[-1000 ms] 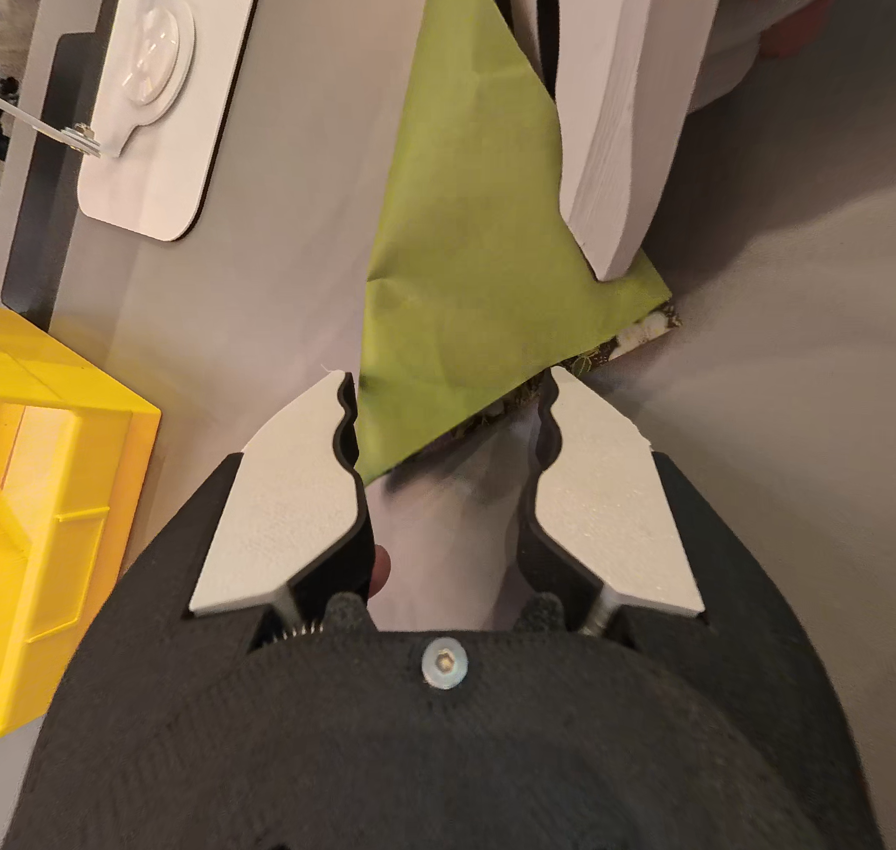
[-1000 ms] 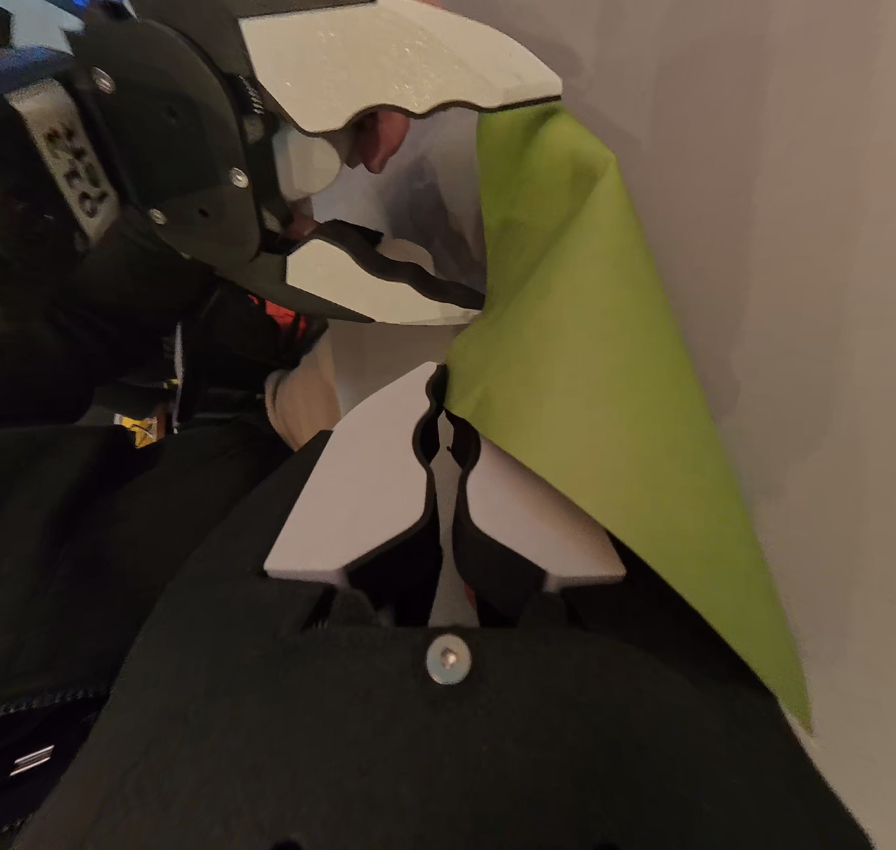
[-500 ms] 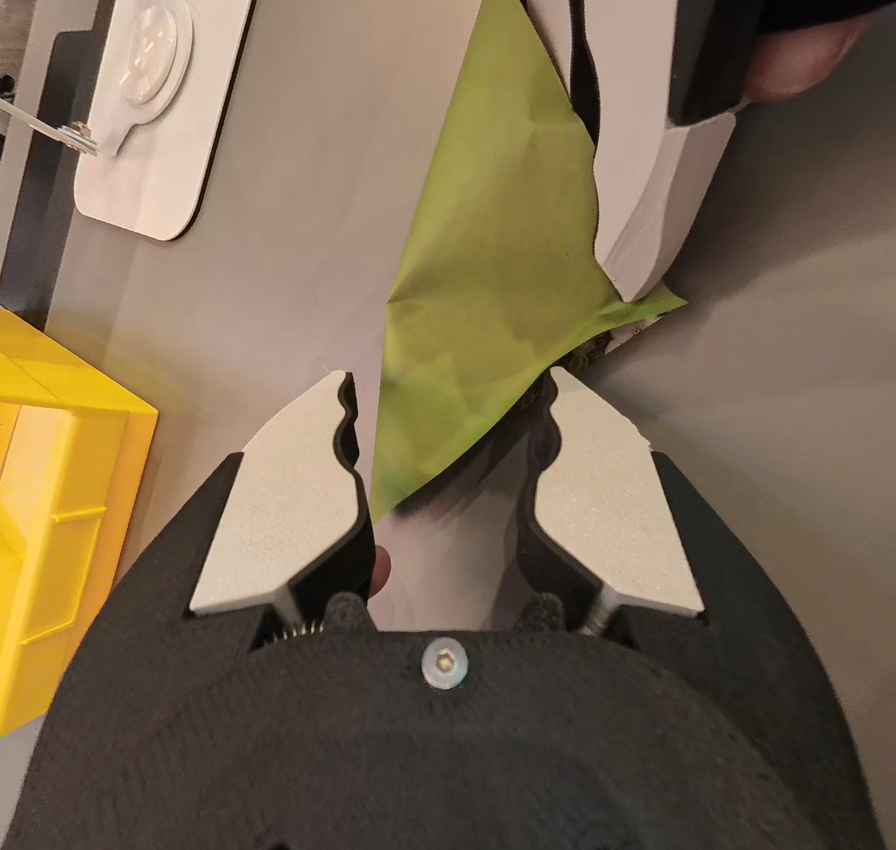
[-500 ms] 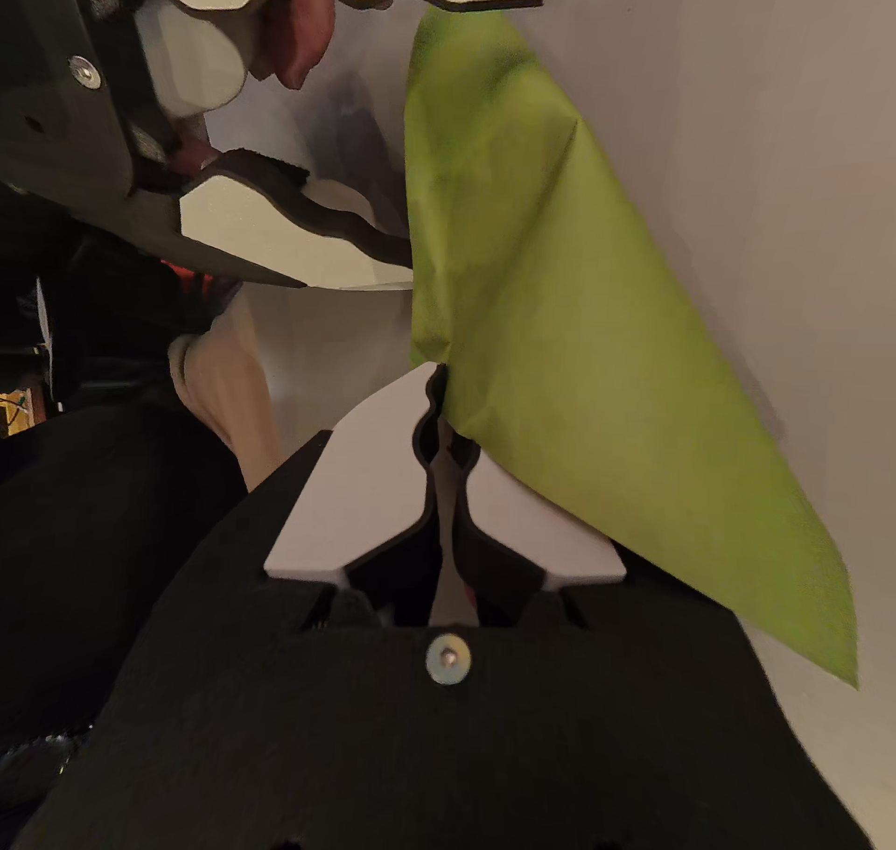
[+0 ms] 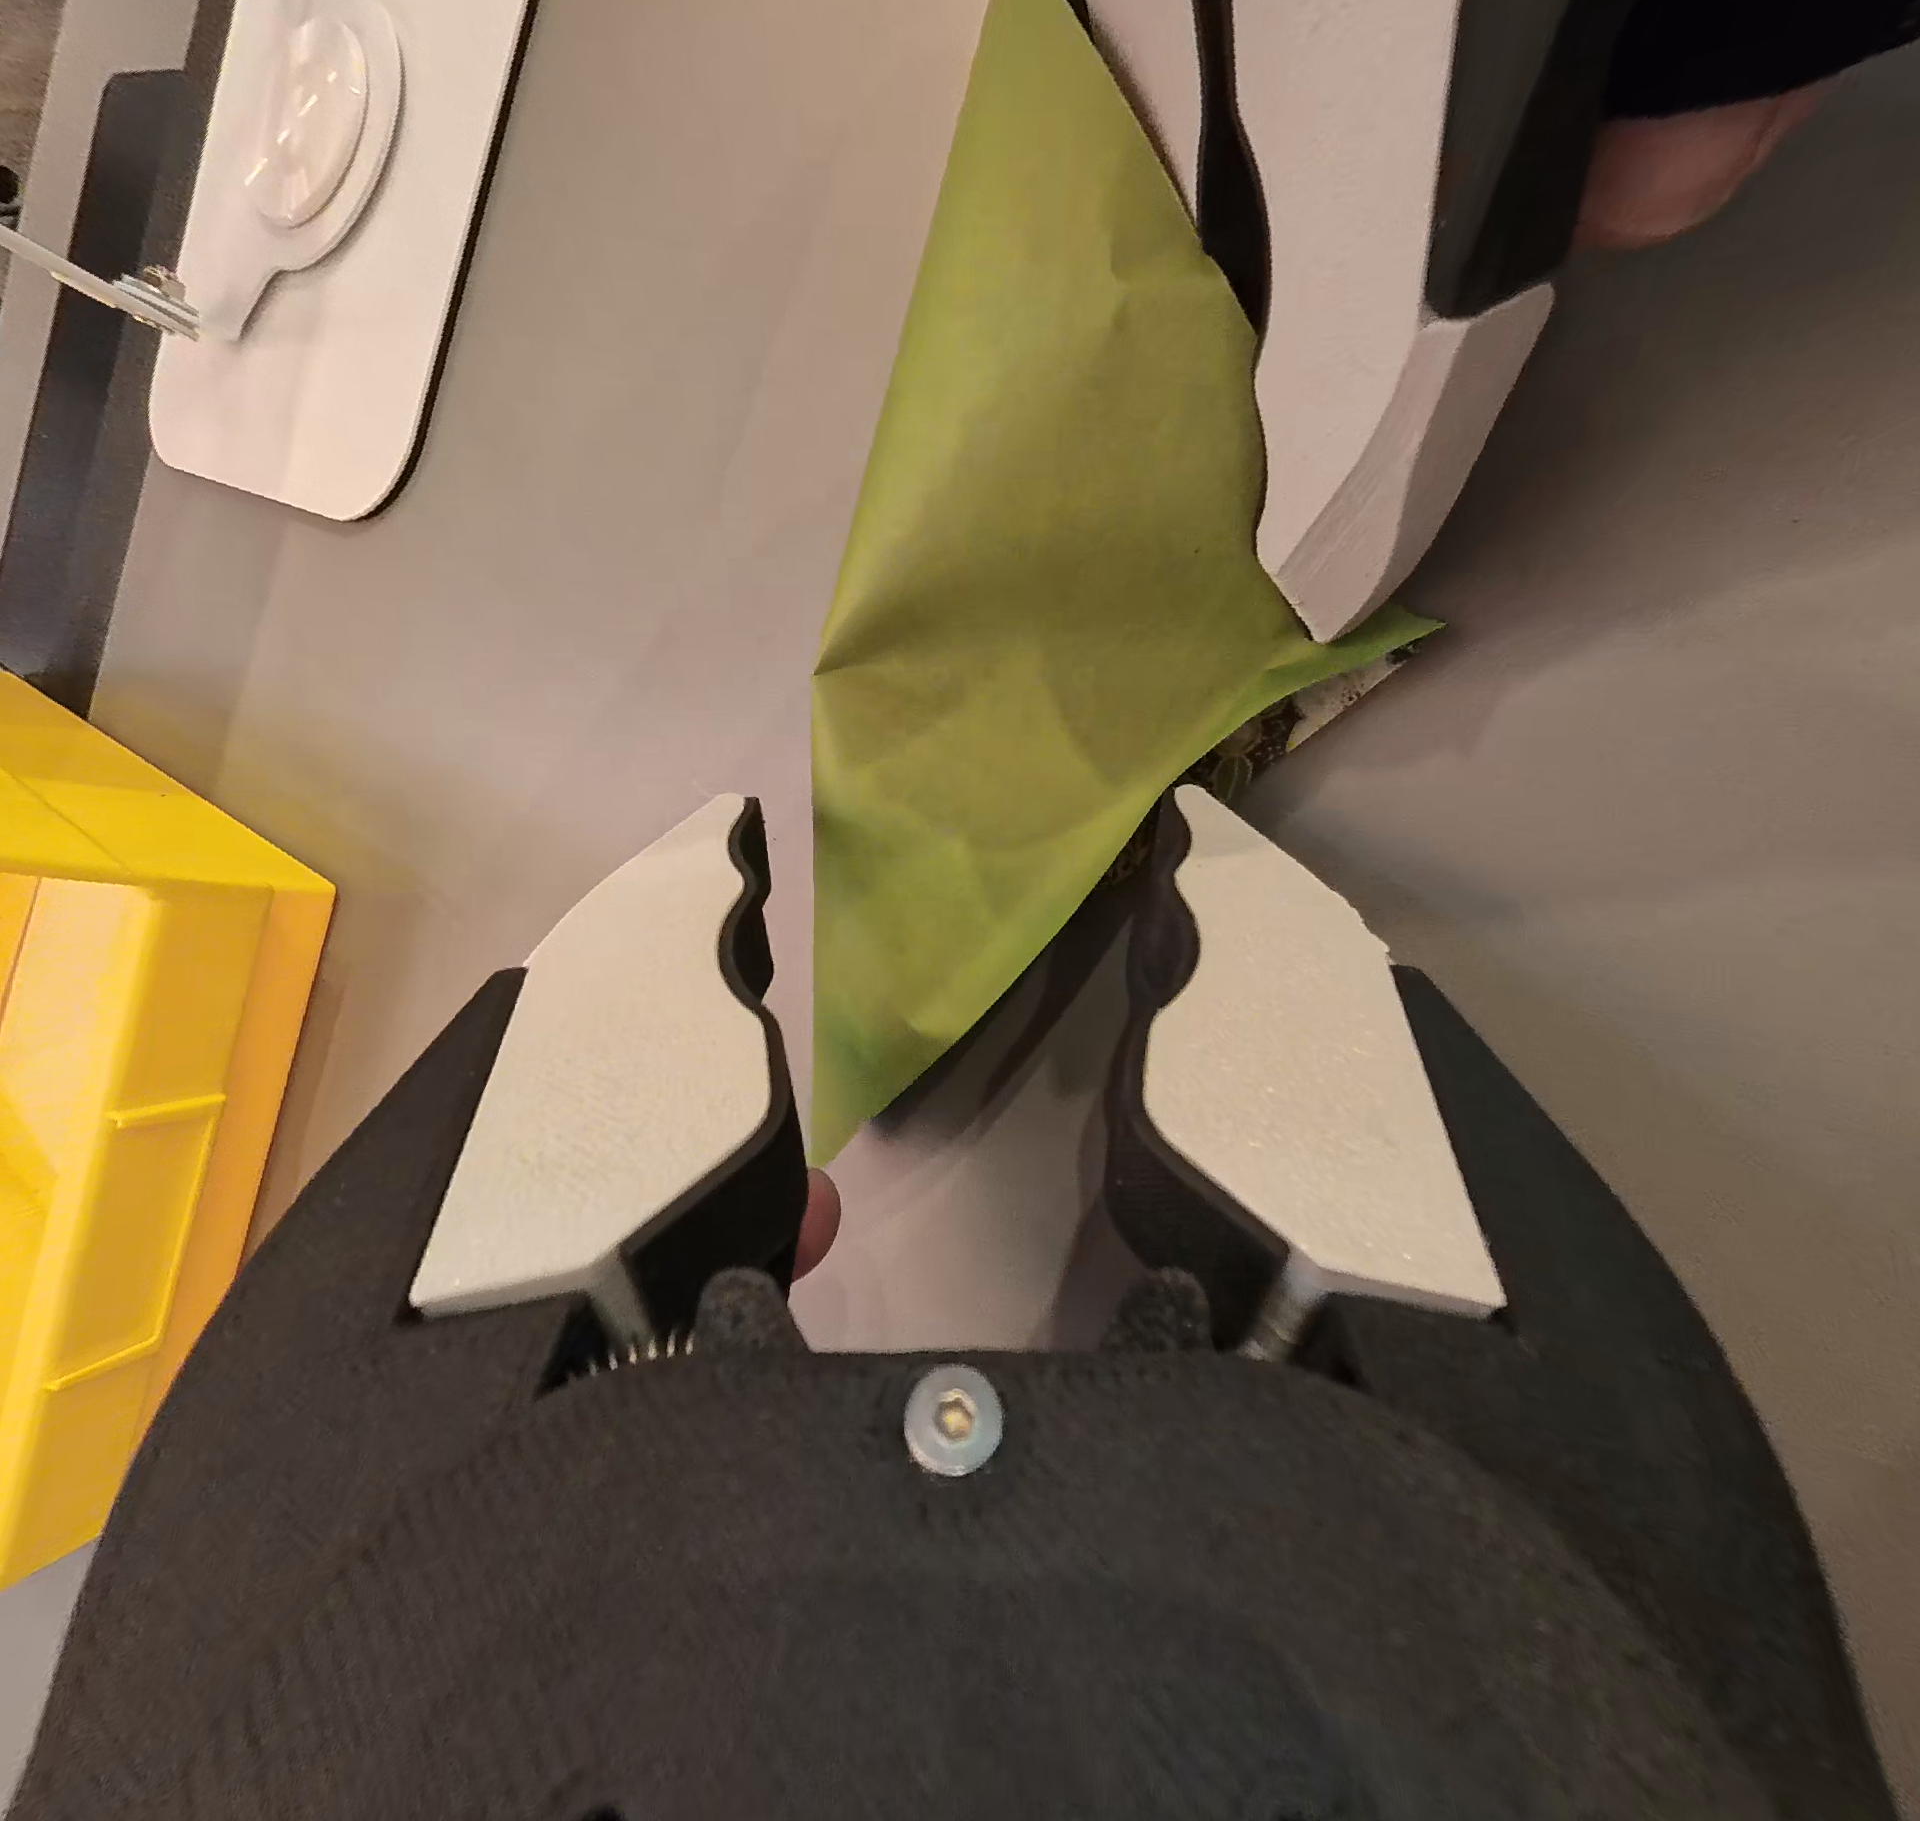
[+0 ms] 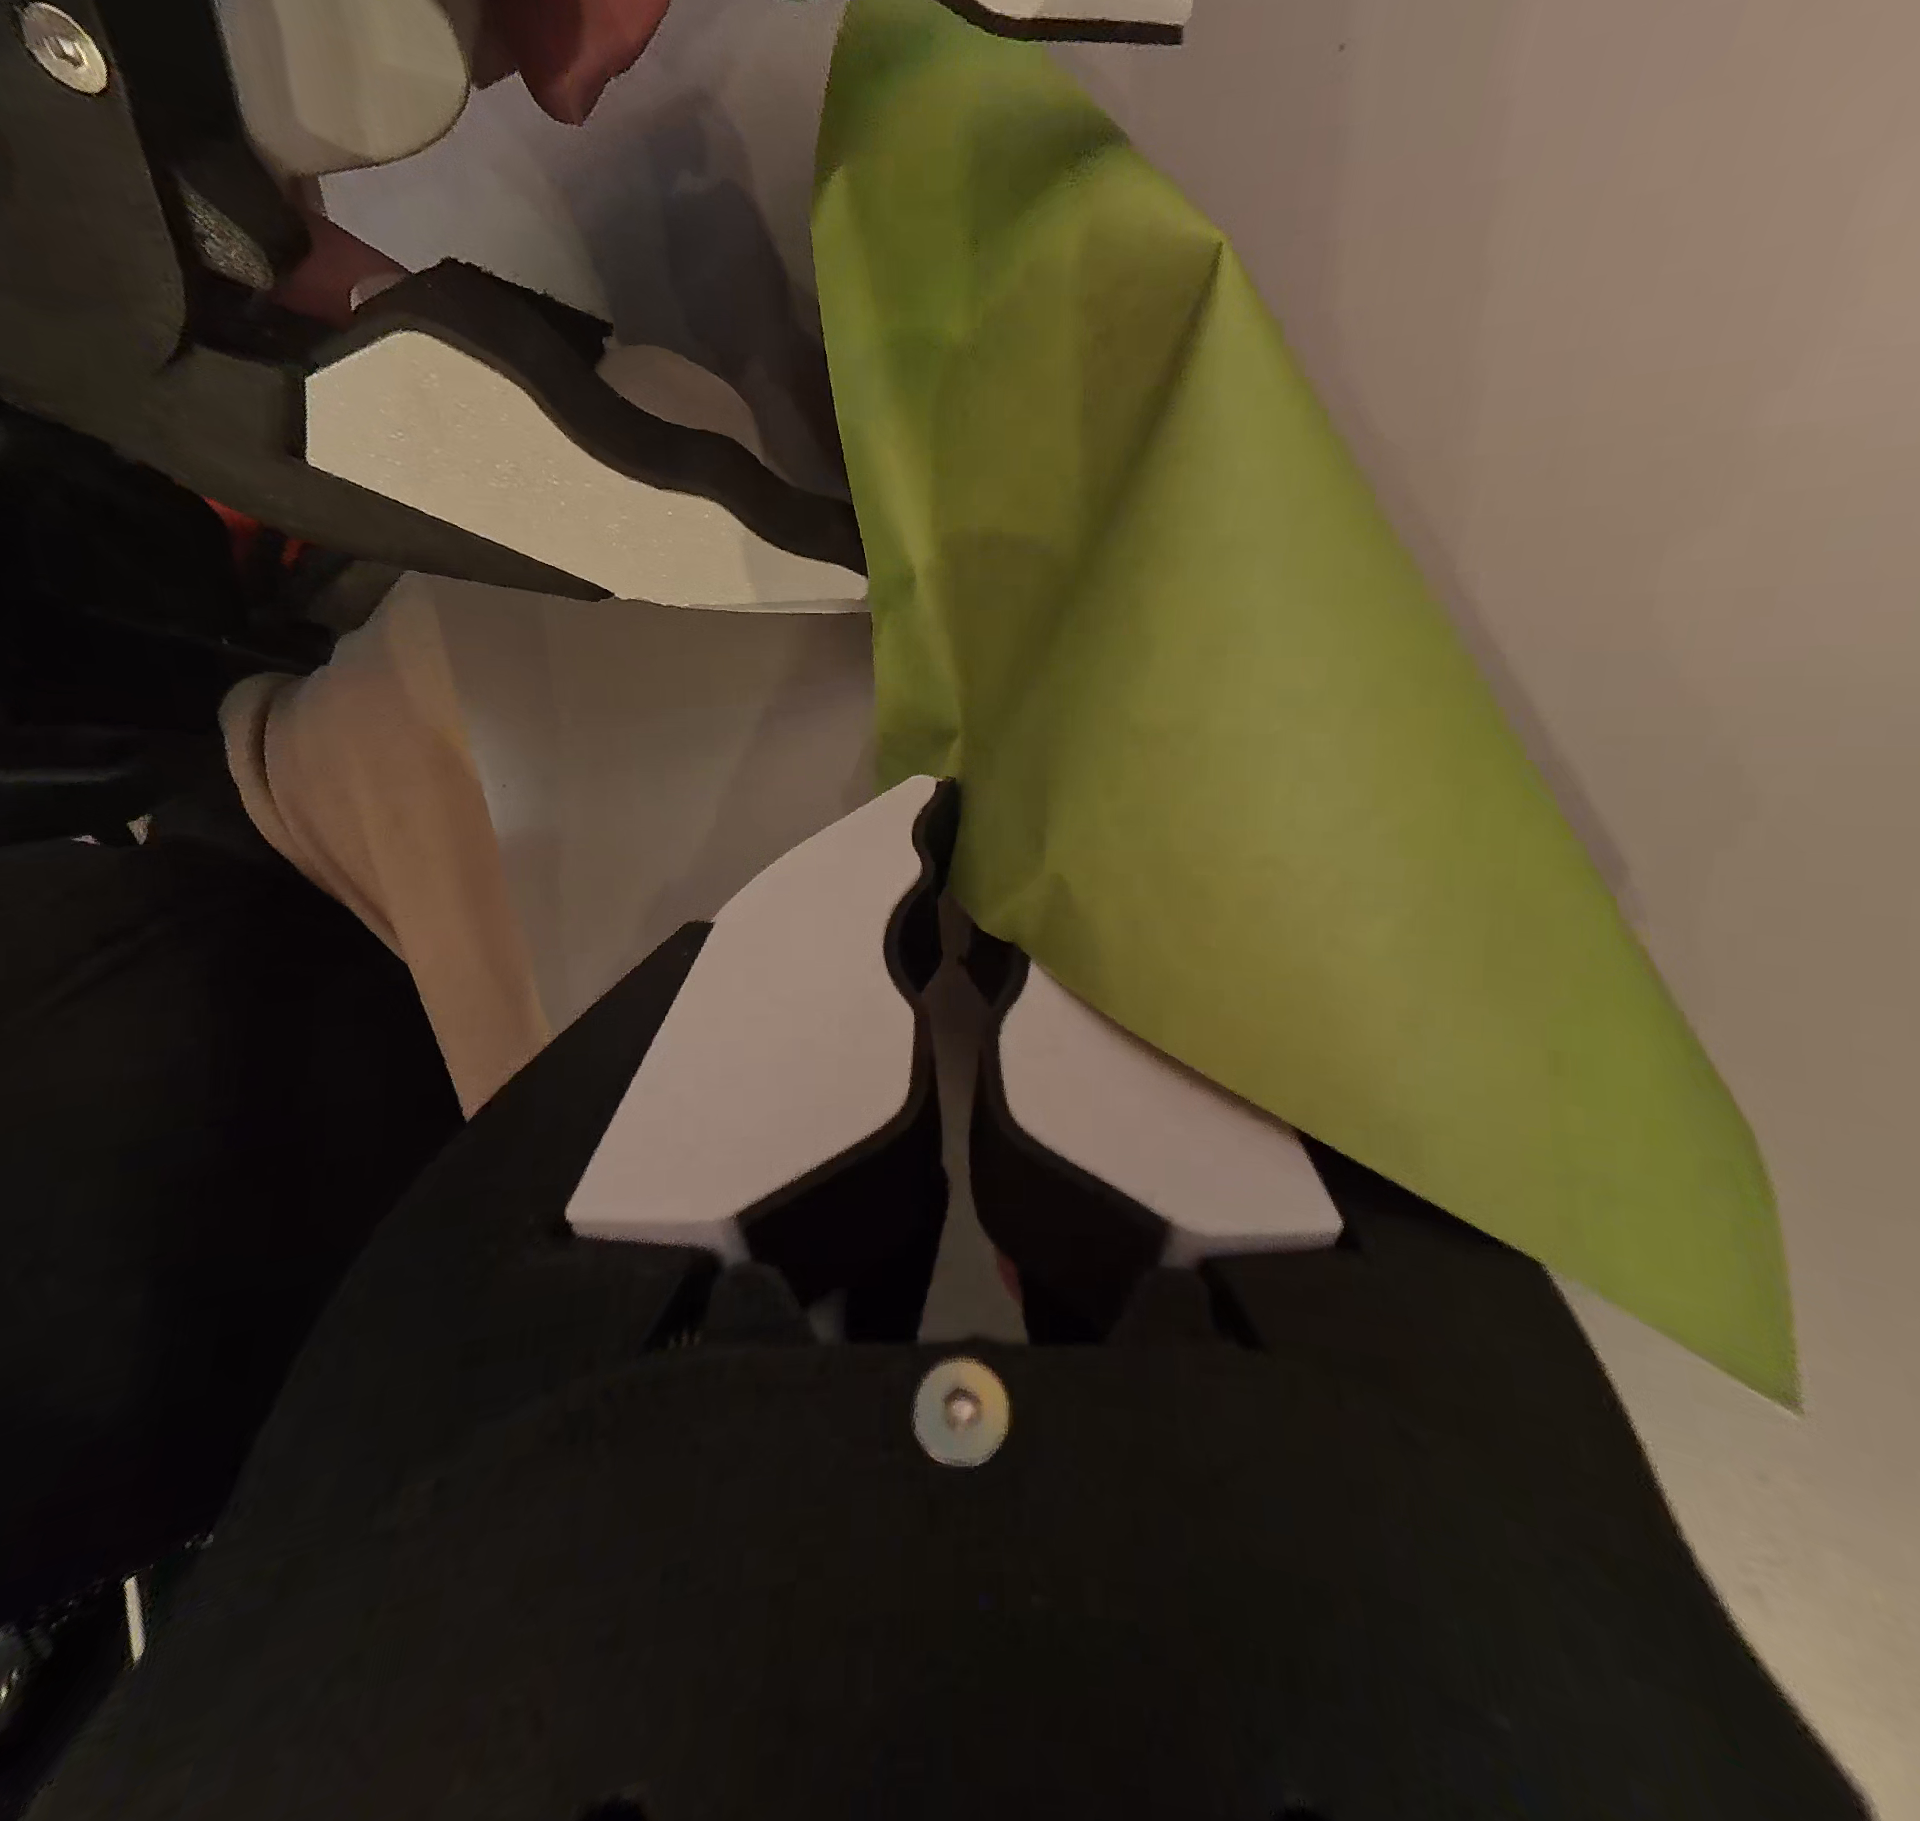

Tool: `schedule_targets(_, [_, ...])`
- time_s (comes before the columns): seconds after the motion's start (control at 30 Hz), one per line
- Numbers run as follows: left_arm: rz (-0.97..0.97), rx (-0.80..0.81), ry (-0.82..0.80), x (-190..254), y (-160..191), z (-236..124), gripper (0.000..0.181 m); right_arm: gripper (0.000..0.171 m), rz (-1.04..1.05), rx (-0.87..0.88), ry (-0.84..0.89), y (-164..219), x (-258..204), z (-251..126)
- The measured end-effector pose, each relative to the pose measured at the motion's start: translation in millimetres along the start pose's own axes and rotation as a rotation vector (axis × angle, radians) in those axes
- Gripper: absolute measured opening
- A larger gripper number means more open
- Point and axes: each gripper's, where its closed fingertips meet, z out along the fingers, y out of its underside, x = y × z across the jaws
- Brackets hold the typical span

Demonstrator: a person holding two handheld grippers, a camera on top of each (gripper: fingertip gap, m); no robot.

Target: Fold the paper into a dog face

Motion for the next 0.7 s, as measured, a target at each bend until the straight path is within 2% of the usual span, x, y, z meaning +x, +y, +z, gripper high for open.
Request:
schedule_targets(0.23, [0.017,-0.012,0.010,0,-1,-4,0.076,0.000,0.016,0.020,-0.038,0,0,0])
schedule_targets(0.43, [-0.038,0.119,0.036,-1,-37,-24,0.074,0.000,0.025,0.026,-0.053,0,0,0])
schedule_targets(0.7, [0.005,0.033,0.005,4,-27,-4,0.074,0.000,0.030,0.027,-0.061,0,0,0])
